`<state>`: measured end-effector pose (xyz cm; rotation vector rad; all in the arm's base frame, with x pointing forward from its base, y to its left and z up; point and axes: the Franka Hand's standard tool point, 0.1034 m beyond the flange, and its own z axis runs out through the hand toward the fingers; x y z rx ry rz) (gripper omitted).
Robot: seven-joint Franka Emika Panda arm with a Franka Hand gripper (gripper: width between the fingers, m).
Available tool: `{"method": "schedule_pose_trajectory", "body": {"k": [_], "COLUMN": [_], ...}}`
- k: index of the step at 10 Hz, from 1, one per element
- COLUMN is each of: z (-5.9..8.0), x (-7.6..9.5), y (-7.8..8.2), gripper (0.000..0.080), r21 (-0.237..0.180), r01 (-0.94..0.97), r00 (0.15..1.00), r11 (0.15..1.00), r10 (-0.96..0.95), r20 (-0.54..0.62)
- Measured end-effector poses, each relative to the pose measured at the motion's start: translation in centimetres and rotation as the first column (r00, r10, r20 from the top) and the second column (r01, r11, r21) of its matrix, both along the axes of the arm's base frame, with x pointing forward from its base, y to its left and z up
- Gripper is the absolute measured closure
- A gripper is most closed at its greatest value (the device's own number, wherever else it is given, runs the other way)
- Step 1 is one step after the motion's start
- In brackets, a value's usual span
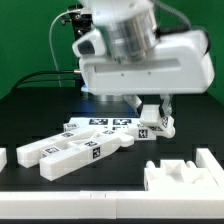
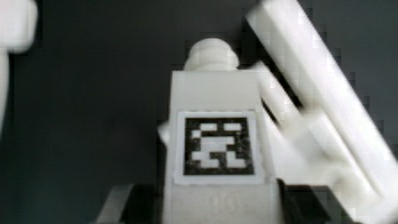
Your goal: Assemble chair
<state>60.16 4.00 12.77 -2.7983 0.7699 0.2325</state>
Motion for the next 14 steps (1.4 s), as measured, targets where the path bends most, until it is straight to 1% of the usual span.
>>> {"method": "schedule_pose_trajectory", "body": {"k": [1, 2, 3, 4, 5, 6, 7, 8, 9, 10, 13, 14], "z": [0.7, 0.8, 0.8, 0.7, 0.5, 0.3, 0.2, 0.0, 0.0, -0.1, -0.5, -1.1], "x": [1.7, 2.5, 2.7, 3.0, 3.1, 3.6, 4.8, 5.6, 6.4, 6.1, 5.8, 5.4], "y": [0.8, 2.5, 3.1, 3.4, 3.8, 4.1, 4.2, 3.8, 3.6, 3.7, 4.1, 5.7], "gripper": [0.0515, 0.0515, 0.0515, 0.0515, 0.0515, 0.0515, 0.0515, 0.0515, 0.0515, 0.0515, 0.0515, 0.0515], "r21": [-0.04, -0.1, -0.121, -0.141, -0.155, -0.201, -0.25, -0.286, -0.324, -0.337, -0.337, -0.34], "r01": [-0.03, -0.033, -0.024, 0.0, 0.01, -0.044, -0.083, -0.119, -0.119, -0.102, -0.107, -0.128], "r00": [0.997, 0.987, 0.975, 0.956, 0.941, 0.931, 0.907, 0.891, 0.855, 0.825, 0.826, 0.825], "r11": [0.999, 0.994, 0.992, 0.99, 0.988, 0.979, 0.965, 0.951, 0.939, 0.936, 0.935, 0.932], "r10": [0.033, 0.048, 0.05, 0.042, 0.043, 0.113, 0.177, 0.229, 0.262, 0.268, 0.273, 0.291], "r20": [0.069, 0.155, 0.217, 0.29, 0.334, 0.347, 0.382, 0.392, 0.448, 0.497, 0.494, 0.485]}}
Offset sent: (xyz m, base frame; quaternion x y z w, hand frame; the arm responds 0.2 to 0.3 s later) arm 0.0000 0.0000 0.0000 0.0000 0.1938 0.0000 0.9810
